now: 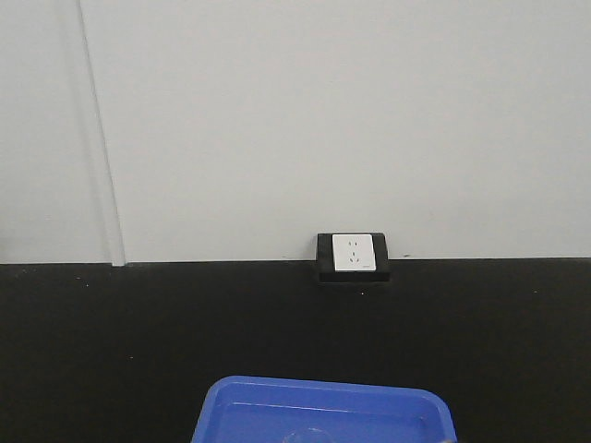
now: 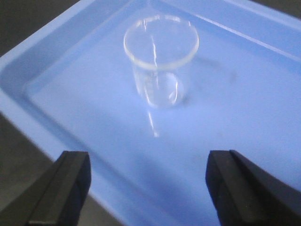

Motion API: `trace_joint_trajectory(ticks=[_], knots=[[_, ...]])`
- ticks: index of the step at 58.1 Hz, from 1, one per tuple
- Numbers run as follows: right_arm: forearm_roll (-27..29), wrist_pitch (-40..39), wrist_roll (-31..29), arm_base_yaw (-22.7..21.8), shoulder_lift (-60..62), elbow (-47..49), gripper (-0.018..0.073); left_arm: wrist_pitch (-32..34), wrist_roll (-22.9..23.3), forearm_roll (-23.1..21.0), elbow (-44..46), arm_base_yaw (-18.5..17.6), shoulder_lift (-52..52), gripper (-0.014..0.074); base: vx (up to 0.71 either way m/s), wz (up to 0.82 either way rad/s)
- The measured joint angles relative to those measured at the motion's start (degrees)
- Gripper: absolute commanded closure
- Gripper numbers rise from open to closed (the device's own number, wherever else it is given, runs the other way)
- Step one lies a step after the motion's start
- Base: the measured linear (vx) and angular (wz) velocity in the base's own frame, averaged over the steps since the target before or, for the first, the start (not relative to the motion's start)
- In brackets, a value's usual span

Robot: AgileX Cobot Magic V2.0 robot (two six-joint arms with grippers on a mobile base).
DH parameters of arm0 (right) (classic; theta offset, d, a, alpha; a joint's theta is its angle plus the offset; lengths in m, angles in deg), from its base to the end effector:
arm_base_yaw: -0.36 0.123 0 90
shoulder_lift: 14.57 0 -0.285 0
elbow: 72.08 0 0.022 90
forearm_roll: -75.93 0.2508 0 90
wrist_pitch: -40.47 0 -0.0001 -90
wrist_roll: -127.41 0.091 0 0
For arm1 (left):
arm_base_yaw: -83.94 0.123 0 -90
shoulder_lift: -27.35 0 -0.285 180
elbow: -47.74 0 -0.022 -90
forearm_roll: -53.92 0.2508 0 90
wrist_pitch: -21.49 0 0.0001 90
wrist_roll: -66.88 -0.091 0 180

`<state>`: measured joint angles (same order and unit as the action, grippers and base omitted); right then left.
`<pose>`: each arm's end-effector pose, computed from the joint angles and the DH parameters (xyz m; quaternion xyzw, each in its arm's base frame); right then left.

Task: Move beaker to silver tray on left bench
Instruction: 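Lower the open right gripper toward the clear beaker in the blue tray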

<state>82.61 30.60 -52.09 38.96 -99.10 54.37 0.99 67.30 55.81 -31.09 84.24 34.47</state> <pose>0.1794 0.1409 0.1783 -0.2402 0.8672 0.1610 0.4055 0.0531 0.0013 0.1721 0.0039 0.8009 0.0132 0.5986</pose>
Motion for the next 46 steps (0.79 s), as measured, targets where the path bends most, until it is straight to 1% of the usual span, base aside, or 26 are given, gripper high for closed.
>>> trace_joint_trajectory(ticks=[6,9,13,18,21,26,30,36,40,46], knots=[[-0.1,-5.52,0.83,0.09,5.11,-6.85,0.0008,0.0,0.0,0.0,0.0,0.0,0.0,0.0595,0.0,0.0],[-0.13,-10.2,0.05,0.09,6.45,-9.98,0.0008,0.0,0.0,0.0,0.0,0.0,0.0,0.0595,0.0,0.0],[-0.13,-18.78,-2.6,0.09,6.57,-13.19,0.0008,0.0,0.0,0.0,0.0,0.0,0.0,0.0595,0.0,0.0],[0.13,-29.83,-6.12,0.09,4.65,-14.01,0.0008,0.0,0.0,0.0,0.0,0.0,0.0,0.0595,0.0,0.0],[0.26,-34.47,-7.29,0.09,2.99,-14.01,0.0008,0.0,0.0,0.0,0.0,0.0,0.0,0.0595,0.0,0.0],[0.11,-42.56,-7.62,0.09,-1.12,-14.01,0.0008,0.0,0.0,0.0,0.0,0.0,0.0,0.0595,0.0,0.0],[-1.19,-47.61,-6.21,0.09,-3.89,-14.01,0.0008,0.0,0.0,0.0,0.0,0.0,0.0,0.0595,0.0,0.0],[-2.56,-51.94,-2.39,0.09,-7.98,-13.45,0.0008,0.0,0.0,0.0,0.0,0.0,0.0,0.0595,0.0,0.0],[-2.83,-52.38,-0.5,0.09,-10.96,-12.35,0.0008,0.0,0.0,0.0,0.0,0.0,0.0,0.0595,0.0,0.0],[-3.46,-51.41,-0.07,0.09,-16.06,-10.17,0.0008,0.0,0.0,0.0,0.0,0.0,0.0,0.0595,0.0,0.0]])
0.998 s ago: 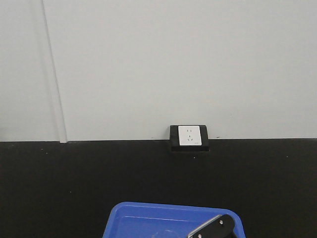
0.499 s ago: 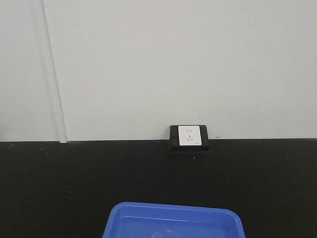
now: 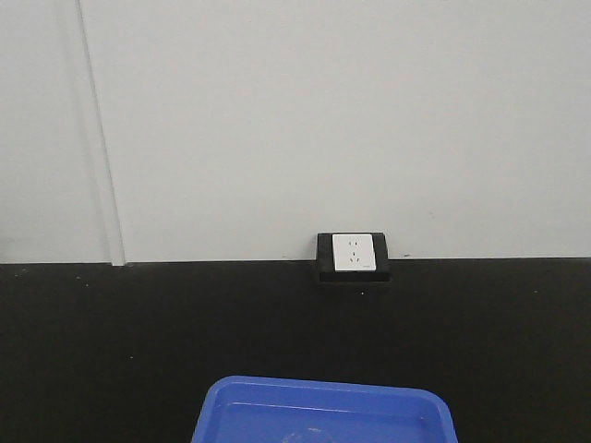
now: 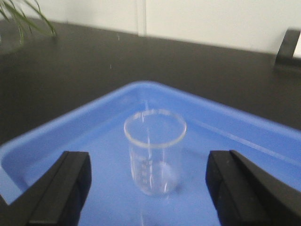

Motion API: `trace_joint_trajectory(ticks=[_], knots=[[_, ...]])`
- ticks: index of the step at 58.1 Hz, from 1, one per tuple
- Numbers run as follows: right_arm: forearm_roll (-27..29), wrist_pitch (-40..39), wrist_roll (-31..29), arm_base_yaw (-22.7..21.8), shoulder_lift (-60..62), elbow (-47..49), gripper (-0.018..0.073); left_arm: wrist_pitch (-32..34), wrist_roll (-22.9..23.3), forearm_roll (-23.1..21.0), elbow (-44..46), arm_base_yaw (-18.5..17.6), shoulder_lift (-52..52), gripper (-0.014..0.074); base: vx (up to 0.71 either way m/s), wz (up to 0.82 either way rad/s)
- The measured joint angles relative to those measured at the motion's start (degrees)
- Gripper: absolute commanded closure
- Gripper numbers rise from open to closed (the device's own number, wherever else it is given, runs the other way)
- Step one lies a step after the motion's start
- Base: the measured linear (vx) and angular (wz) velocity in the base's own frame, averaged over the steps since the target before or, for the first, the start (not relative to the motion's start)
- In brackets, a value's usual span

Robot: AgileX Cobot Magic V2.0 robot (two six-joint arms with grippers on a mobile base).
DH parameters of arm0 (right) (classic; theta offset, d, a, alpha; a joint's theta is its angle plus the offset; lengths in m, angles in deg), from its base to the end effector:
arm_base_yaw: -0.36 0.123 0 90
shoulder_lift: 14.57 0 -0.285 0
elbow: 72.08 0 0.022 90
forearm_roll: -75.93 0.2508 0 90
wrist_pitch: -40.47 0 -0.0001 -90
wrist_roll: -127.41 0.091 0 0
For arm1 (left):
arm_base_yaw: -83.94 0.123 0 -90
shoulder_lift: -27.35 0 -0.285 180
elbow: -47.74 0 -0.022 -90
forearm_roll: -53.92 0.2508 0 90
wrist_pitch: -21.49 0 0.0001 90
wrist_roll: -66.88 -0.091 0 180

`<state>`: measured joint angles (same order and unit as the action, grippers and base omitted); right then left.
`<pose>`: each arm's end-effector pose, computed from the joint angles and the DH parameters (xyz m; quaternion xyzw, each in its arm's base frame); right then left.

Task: Move beaker to silver tray on left bench
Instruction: 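Lower the open right gripper toward the clear beaker in the blue tray, then close the right gripper around the beaker and lift it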

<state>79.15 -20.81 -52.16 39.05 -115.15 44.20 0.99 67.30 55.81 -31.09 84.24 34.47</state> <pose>0.1822 0.1402 0.1470 -0.2319 0.7477 0.1980 0.5899 0.0531 0.0013 0.1721 0.0039 0.8009 0.0132 0.5986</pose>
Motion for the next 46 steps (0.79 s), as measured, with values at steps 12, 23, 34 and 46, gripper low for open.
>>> trace_joint_trajectory(ticks=[12,23,34,46], knots=[[-2.13,4.72,6.13,-0.05,-9.31,6.1,0.0008,0.0,0.0,0.0,0.0,0.0,0.0,0.0595,0.0,0.0],[-2.32,6.7,7.47,-0.46,-11.75,9.06,0.0008,0.0,0.0,0.0,0.0,0.0,0.0,0.0595,0.0,0.0],[-2.55,12.3,7.72,-2.49,-12.09,13.01,0.0008,0.0,0.0,0.0,0.0,0.0,0.0,0.0595,0.0,0.0],[-4.25,18.14,8.0,-3.34,-12.35,16.3,0.0008,0.0,0.0,0.0,0.0,0.0,0.0,0.0595,0.0,0.0]])
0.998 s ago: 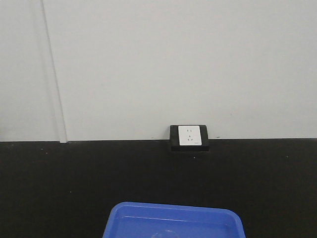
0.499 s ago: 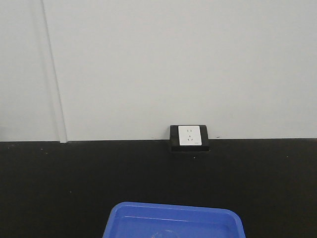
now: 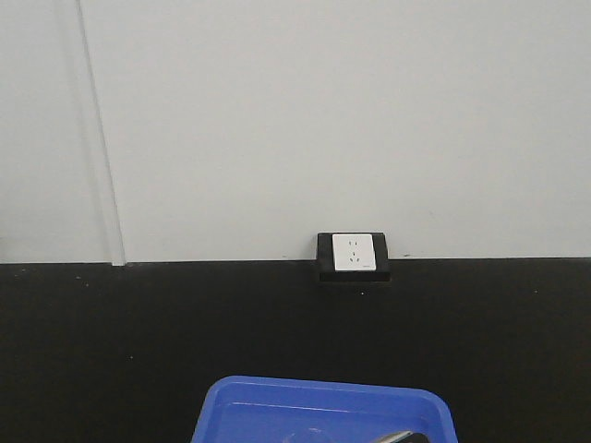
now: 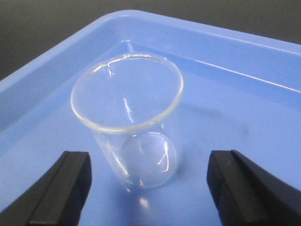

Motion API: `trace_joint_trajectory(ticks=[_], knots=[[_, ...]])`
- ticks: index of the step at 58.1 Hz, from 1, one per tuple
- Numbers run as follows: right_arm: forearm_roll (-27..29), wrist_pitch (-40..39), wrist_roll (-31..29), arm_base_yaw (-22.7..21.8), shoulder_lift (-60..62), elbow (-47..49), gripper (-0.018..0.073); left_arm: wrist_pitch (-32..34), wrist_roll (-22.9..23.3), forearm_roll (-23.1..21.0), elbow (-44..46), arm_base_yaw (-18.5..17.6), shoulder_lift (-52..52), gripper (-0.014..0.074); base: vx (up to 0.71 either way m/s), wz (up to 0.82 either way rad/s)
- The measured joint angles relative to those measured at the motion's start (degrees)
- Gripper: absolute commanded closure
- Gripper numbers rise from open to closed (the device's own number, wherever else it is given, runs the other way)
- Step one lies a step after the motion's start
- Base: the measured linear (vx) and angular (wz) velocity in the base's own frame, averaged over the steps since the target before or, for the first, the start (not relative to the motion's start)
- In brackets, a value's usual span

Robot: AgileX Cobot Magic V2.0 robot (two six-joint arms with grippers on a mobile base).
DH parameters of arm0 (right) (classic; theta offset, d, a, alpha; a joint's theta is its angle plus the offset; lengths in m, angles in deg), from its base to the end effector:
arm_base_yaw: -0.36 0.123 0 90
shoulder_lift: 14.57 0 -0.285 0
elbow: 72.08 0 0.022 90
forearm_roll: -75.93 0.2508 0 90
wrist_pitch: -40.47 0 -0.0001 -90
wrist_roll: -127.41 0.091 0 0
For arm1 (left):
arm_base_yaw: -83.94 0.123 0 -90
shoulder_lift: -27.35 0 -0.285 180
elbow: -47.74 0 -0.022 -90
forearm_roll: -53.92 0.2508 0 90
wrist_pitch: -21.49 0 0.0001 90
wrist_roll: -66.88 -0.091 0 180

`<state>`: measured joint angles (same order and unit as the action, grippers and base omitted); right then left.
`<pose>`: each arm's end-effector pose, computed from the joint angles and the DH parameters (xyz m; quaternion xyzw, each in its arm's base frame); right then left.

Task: Move beaker to silver tray on left bench
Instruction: 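Close the right gripper around the beaker and lift it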

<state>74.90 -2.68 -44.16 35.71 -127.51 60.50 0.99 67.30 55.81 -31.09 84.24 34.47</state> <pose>0.2416 0.1727 0.1149 -0.2072 0.8281 0.1959 0.4827 0.0531 0.0013 0.1721 0.0039 0.8009 0.0132 0.5986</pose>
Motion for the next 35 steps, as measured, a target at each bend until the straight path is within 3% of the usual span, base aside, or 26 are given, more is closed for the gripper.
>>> trace_joint_trajectory(ticks=[12,35], knots=[[-3.17,4.51,-0.12,-0.53,-0.43,4.05,0.0008,0.0,0.0,0.0,0.0,0.0,0.0,0.0595,0.0,0.0],[-5.39,5.41,0.05,-1.52,-7.81,11.1,0.0032,0.0,0.0,0.0,0.0,0.0,0.0,0.0595,0.0,0.0]])
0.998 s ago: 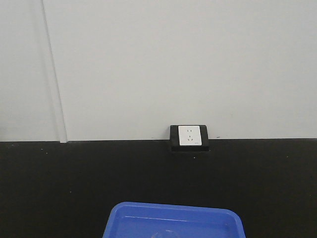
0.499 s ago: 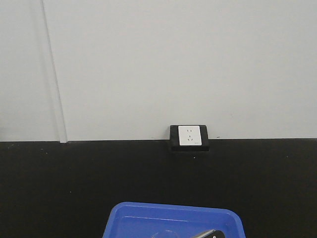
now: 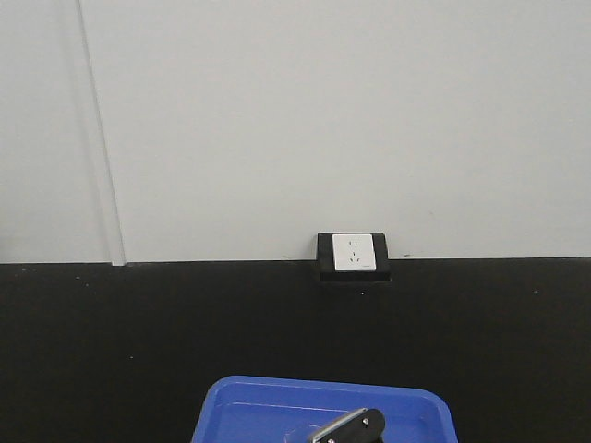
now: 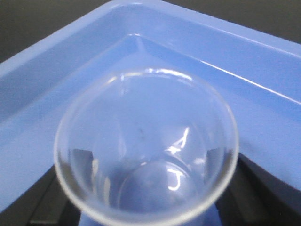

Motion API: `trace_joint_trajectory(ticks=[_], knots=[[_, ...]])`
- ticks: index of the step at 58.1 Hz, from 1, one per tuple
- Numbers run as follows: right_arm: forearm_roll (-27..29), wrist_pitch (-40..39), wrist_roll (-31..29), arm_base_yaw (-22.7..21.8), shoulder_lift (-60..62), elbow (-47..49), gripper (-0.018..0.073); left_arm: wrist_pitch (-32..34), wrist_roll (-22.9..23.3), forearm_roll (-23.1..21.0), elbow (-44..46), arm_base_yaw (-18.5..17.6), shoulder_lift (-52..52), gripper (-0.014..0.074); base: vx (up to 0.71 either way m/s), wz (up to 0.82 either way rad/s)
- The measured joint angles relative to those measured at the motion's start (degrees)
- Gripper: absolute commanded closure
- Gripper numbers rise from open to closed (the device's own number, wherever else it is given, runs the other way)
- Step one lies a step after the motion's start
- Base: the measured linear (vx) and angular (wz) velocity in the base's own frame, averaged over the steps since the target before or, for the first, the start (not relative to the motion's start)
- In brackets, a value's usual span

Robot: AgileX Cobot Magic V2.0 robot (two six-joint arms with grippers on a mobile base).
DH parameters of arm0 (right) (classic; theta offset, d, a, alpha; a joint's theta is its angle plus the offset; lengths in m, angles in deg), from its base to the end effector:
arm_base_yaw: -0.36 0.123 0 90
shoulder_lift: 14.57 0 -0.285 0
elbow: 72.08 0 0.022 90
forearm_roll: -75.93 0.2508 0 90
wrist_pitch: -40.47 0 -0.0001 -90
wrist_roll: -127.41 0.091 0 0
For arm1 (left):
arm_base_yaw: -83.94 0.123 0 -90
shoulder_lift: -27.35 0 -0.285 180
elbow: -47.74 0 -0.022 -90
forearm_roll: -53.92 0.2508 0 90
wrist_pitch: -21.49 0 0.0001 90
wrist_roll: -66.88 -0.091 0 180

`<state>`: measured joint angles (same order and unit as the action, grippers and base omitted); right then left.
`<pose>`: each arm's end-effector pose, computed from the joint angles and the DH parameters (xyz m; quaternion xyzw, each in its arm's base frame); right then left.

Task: Move beaker to silver tray on left bench
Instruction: 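Close the right gripper around the beaker and lift it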

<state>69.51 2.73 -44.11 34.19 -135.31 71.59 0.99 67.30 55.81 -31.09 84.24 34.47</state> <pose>0.2811 0.1959 0.1007 -0.2433 0.8285 0.1887 0.4677 0.0531 0.0013 0.1721 0.0039 0.8009 0.0132 0.5986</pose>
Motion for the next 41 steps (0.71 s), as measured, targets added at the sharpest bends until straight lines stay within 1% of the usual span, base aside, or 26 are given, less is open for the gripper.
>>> trace_joint_trajectory(ticks=[3,7,11,16,18,23,27,33,41], knots=[[-0.07,-0.2,0.0,0.0,-0.66,1.26,0.0067,0.0,0.0,0.0,0.0,0.0,0.0,0.0595,0.0,0.0],[-0.13,-0.4,0.0,0.0,-1.29,2.56,0.0168,0.0,0.0,0.0,0.0,0.0,0.0,0.0595,0.0,0.0],[-0.18,-0.47,0.0,0.0,-1.51,3.29,0.0322,0.0,0.0,0.0,0.0,0.0,0.0,0.0595,0.0,0.0],[-0.2,-1.12,0.0,0.0,-1.57,3.6,0.0545,0.0,0.0,0.0,0.0,0.0,0.0,0.0595,0.0,0.0],[-0.2,-1.31,0.0,0.0,-1.57,3.6,0.0577,0.0,0.0,0.0,0.0,0.0,0.0,0.0595,0.0,0.0],[-0.25,-0.68,0.0,0.0,-1.36,3.6,0.0573,0.0,0.0,0.0,0.0,0.0,0.0,0.0595,0.0,0.0],[-0.25,1.63,0.0,0.0,-0.29,3.6,0.0571,0.0,0.0,0.0,0.0,0.0,0.0,0.0595,0.0,0.0],[-0.25,7.51,0.0,0.0,3.13,3.54,0.0569,0.0,0.0,0.0,0.0,0.0,0.0,0.0595,0.0,0.0],[-0.25,17.59,0.0,0.0,11.92,3.54,0.0567,0.0,0.0,0.0,0.0,0.0,0.0,0.0595,0.0,0.0]])
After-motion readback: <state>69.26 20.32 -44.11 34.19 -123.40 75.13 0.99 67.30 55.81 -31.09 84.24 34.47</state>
